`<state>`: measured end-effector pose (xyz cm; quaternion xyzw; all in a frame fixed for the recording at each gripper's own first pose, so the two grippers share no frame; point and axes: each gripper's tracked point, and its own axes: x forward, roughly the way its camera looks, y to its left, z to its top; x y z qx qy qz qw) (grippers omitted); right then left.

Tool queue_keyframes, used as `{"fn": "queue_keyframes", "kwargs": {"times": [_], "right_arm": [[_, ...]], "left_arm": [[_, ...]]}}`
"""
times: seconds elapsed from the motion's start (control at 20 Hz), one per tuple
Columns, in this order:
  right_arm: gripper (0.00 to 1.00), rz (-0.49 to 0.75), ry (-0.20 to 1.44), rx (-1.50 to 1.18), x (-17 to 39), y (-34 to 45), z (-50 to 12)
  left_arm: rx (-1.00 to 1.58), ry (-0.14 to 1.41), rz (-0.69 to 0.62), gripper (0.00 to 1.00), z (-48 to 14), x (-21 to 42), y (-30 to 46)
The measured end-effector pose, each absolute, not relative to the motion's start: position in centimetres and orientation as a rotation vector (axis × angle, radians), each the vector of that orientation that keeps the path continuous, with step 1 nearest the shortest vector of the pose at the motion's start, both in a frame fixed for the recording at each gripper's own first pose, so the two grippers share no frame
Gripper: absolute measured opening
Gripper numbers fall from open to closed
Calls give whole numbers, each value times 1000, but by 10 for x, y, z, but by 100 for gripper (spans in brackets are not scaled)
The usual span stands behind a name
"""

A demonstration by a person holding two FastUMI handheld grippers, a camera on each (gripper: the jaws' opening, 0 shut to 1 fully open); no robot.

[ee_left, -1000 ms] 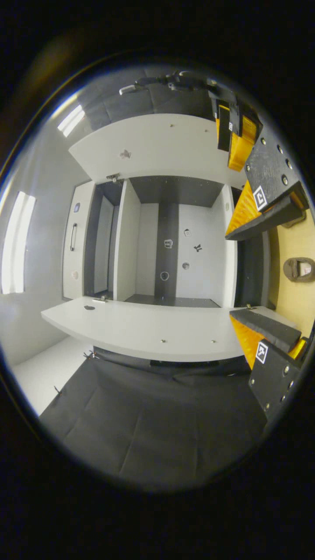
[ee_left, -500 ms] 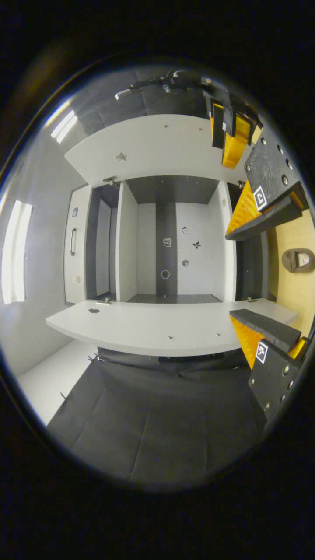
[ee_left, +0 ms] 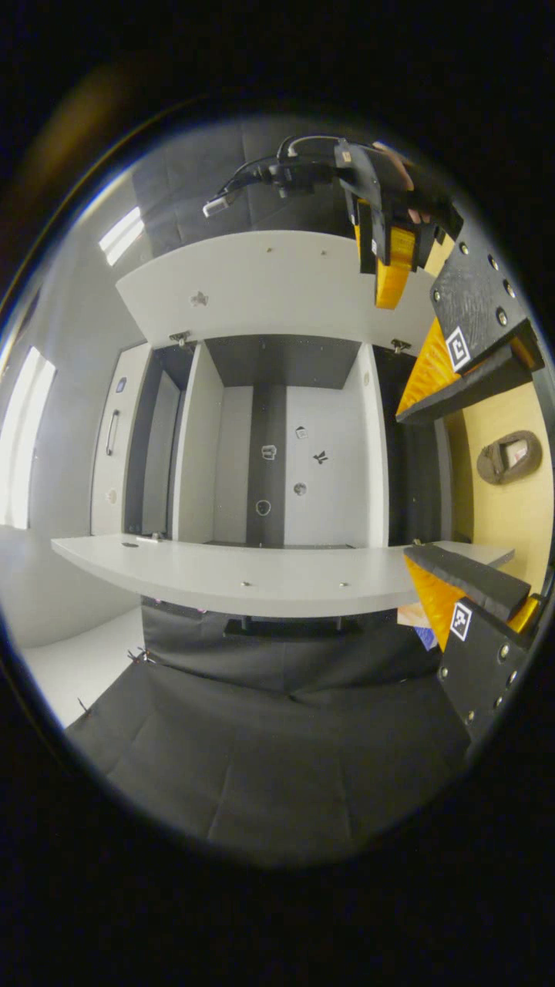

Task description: Grab one shoe with the right hand and put it into the shoe cabinet, grab the other shoe with the left hand and put it into the shoe cabinet; then close the right door with the right hand and the left door with the left hand.

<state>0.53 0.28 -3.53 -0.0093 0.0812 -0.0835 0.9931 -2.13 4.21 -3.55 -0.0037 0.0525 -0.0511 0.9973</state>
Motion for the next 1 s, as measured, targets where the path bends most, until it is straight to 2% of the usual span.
{"fn": "queue_keyframes", "kwargs": {"times": [0.05,0.1,0.4,0.45,0.5,0.55,0.65,0.75,0.8,1.0], "right_arm": [[97,-161,184,-14,9,7,-40],[94,-152,218,-7,15,11,-48],[97,-144,315,-2,44,21,-91],[97,-141,344,-1,47,22,-102],[98,-127,375,18,50,25,-113],[97,-118,405,50,51,27,-125],[97,-120,482,143,52,26,-155],[98,-134,554,198,53,19,-191],[94,-134,586,210,53,16,-205],[98,-134,727,267,58,3,-268]], "left_arm": [[-14,108,-115,98,-39,-23,45],[-23,113,-129,99,-44,-24,46],[-39,146,-241,99,-77,-29,45],[-50,160,-252,84,-85,-35,46],[-65,174,-261,99,-91,-40,47],[-75,183,-265,99,-93,-40,47],[-77,190,-265,92,-96,-37,46],[-67,197,-261,91,-96,-33,46],[-68,199,-261,92,-95,-30,44],[-47,215,-257,92,-98,-20,34]]}}
